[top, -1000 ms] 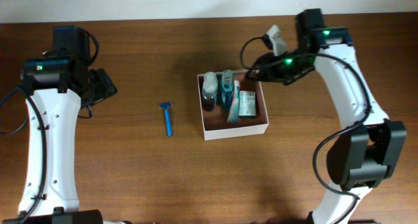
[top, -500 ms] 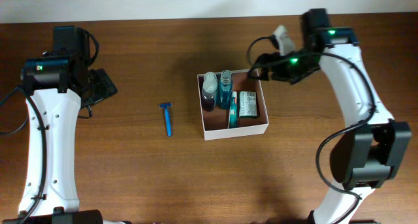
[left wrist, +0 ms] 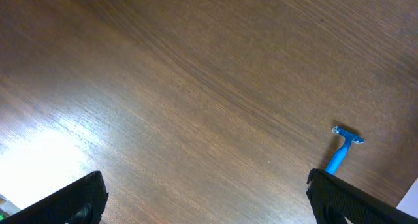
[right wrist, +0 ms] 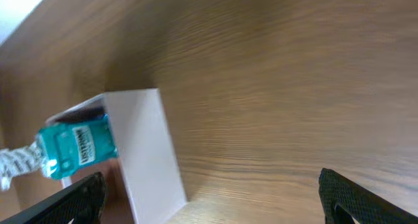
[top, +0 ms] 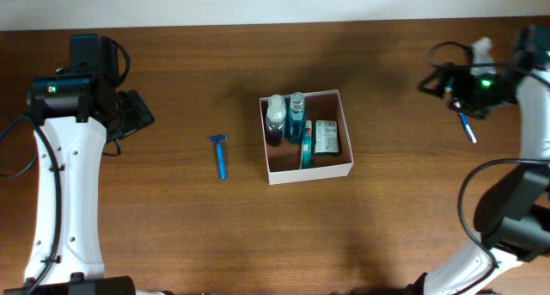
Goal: Pack container
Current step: 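Move the right gripper back right over the blue toothbrush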
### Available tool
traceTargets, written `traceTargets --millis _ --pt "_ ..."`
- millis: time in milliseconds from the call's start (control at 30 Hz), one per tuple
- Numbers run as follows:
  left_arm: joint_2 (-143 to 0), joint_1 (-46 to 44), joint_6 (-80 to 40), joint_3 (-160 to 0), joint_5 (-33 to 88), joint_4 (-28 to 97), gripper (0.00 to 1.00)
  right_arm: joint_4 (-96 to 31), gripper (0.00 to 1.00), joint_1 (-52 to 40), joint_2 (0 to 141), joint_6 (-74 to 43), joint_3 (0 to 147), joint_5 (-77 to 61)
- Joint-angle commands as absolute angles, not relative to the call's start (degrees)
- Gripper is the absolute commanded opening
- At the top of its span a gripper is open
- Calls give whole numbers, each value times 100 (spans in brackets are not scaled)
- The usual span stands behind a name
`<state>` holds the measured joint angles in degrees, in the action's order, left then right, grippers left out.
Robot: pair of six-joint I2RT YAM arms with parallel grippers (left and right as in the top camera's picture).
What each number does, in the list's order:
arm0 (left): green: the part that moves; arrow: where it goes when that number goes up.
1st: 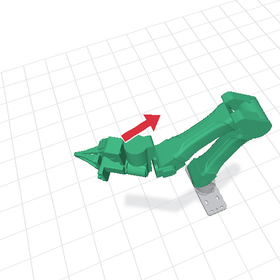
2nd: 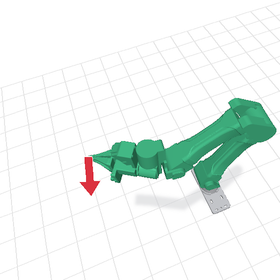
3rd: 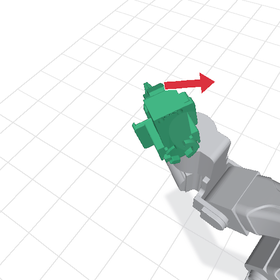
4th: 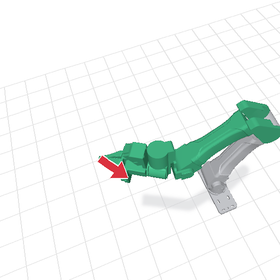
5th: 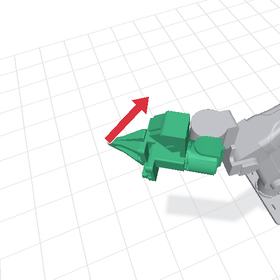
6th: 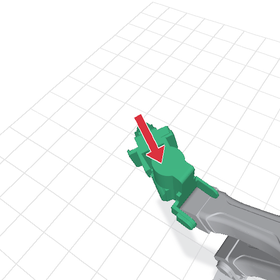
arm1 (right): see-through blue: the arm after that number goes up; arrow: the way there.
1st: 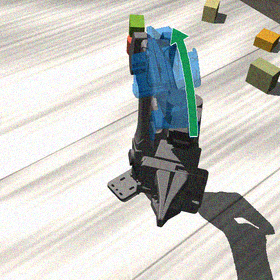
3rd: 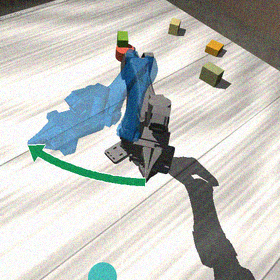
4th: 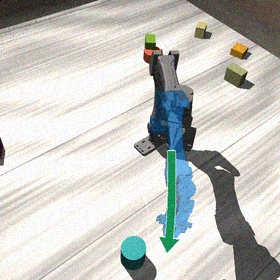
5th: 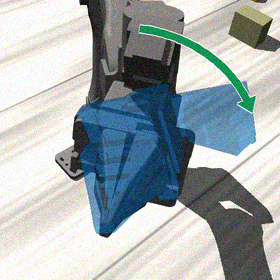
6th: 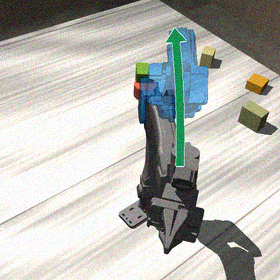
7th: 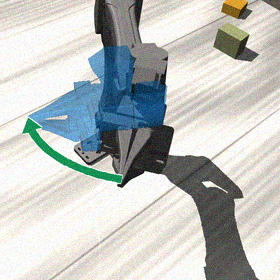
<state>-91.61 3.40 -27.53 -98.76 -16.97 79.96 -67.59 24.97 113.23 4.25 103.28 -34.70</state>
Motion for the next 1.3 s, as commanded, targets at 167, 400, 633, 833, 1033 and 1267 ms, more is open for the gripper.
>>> traceTargets --millis 167,400,633,833,1033,1267 --pt "-9192 353 -2827 -9859 -1737 8001 99 -6101 98 2847 11373 419 10449 -2362" --pt "-9192 353 -2827 -9859 -1737 8003 99 -5426 98 2576 11375 617 10449 43" --pt "-9194 353 -2827 -9859 -1737 8003 99 -4919 99 2512 11469 1758 10449 -121" --pt "-9192 353 -2827 -9859 -1737 8001 99 -4899 98 2515 11937 2187 10449 -154" --pt "-9192 353 -2827 -9859 -1737 8001 99 -4766 98 2512 12272 2211 10449 -403" --pt "-9192 353 -2827 -9859 -1737 8001 99 -4670 98 2591 12442 2226 10447 -523"
